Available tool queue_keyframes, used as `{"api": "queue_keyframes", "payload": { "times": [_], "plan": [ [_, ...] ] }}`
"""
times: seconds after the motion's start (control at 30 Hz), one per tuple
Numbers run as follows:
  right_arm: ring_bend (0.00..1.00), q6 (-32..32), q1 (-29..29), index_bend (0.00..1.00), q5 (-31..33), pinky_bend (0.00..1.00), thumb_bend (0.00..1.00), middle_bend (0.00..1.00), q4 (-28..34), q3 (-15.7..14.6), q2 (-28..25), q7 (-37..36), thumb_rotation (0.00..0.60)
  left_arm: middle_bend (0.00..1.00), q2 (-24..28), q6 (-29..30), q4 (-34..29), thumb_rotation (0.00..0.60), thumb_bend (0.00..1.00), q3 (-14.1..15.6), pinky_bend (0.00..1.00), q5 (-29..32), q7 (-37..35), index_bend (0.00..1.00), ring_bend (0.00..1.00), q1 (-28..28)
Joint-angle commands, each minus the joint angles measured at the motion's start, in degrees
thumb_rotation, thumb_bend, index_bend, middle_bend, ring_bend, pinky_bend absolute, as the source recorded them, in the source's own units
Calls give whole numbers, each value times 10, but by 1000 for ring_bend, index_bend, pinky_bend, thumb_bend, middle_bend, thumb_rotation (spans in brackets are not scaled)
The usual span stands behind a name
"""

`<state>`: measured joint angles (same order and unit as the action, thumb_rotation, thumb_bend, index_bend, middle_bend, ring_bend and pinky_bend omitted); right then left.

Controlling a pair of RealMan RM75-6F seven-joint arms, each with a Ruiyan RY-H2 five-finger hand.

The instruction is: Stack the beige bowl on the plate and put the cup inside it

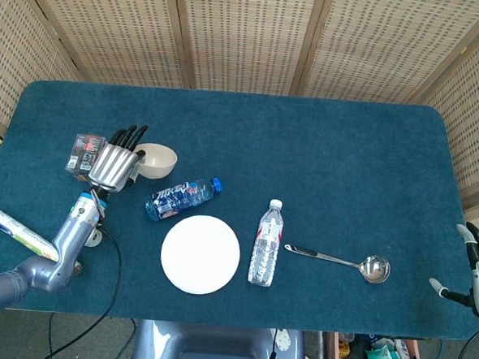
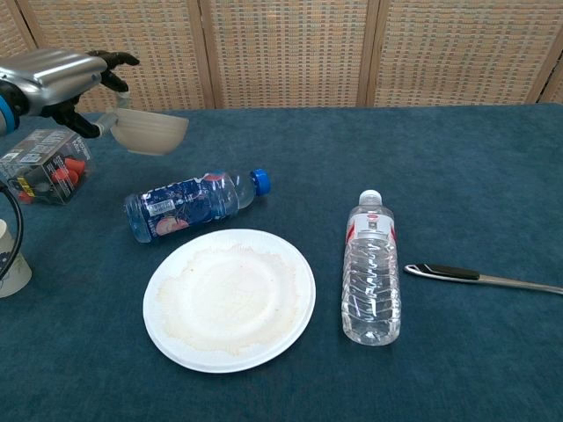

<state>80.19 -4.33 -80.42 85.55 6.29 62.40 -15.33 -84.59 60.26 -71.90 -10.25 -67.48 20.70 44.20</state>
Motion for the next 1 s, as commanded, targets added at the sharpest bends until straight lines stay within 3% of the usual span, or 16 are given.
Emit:
{"api": "queue_keyframes", "payload": {
  "times": [0.03, 0.27, 0.63, 1.0],
  "plan": [
    [0, 1, 0, 10, -1, 0, 141, 0, 1, 0, 0, 3, 600, 33, 25, 19, -30, 600, 547, -4, 112, -20, -11, 681, 0, -10],
    [0, 6, 1, 10, -1, 0, 141, 0, 4, 0, 0, 8, 600, 33, 59, 59, -101, 600, 547, 0, 110, -81, -36, 682, 0, -20],
    [0, 11, 4, 10, 2, 0, 141, 0, 5, 3, -1, 5, 600, 33, 78, 115, -199, 600, 547, 51, 106, -212, -74, 685, 0, -44],
    [0, 12, 5, 10, 5, 0, 141, 0, 6, 5, 0, 9, 600, 33, 67, 123, -193, 600, 548, 91, 106, -276, -92, 685, 0, -62]
  ]
}}
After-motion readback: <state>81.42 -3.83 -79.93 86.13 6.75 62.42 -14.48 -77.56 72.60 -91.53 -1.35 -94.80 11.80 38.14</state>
